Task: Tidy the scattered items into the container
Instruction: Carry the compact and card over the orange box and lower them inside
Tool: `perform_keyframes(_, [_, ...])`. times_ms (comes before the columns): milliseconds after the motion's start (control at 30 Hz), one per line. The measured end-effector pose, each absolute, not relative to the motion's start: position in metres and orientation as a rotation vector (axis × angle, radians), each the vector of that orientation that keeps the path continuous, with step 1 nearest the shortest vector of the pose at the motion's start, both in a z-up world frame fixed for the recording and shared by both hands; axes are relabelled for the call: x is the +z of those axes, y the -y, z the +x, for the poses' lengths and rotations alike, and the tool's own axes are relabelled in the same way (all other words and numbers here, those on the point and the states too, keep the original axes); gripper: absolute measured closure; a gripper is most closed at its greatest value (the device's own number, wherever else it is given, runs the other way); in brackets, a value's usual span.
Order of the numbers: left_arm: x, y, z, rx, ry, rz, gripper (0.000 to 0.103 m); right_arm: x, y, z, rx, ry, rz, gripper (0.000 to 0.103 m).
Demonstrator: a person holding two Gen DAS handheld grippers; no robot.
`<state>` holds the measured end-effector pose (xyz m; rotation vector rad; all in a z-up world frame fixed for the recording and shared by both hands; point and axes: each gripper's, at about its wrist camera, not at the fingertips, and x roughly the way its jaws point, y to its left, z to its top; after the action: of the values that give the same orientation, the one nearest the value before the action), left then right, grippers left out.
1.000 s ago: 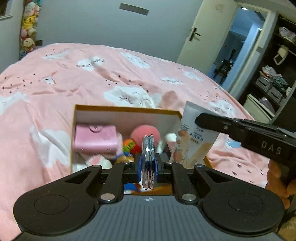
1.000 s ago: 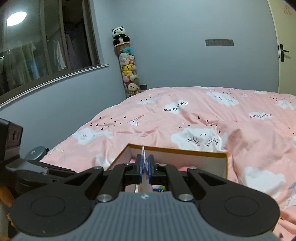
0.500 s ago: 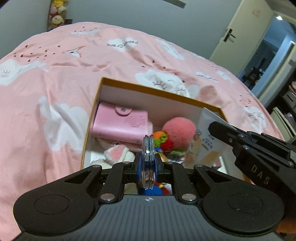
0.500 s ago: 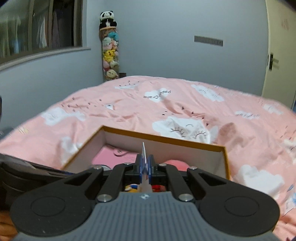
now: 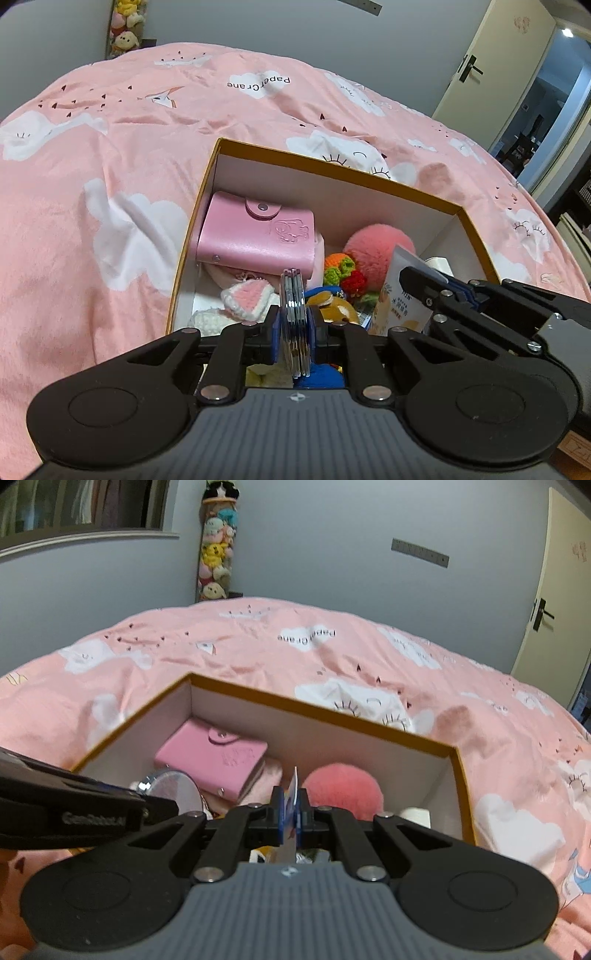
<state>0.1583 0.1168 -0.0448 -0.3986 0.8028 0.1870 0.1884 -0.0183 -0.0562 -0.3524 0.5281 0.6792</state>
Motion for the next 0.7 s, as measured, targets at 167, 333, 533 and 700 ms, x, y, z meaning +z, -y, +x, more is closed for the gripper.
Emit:
perform_keyframes(167, [-0.048,-0.119,0.157,0.206,-0.803,-0.396,0.083,-0.063,0.019,0.191,0.673,-0.564,-0.351,0.096])
perform_keyframes(333, [-0.048,-0.116,0.158,0.207,-0.808,-0.370,0.077,-0.069,0.024,0.191,0.658,-0.581,-0.343,0.094])
perform_keyframes(533, [-0.045,-0.110,0.156,0.173,-0.795,-0.367,0.054,-0.064,0.031,0.191,0.660,-0.575,-0.316,0.086])
perform_keyframes(700, [-0.038,-0.107,0.151,0.192,-0.754,-0.344,0.043,-0.054,0.037,0.187,0.657,-0.547,-0.290,0.068])
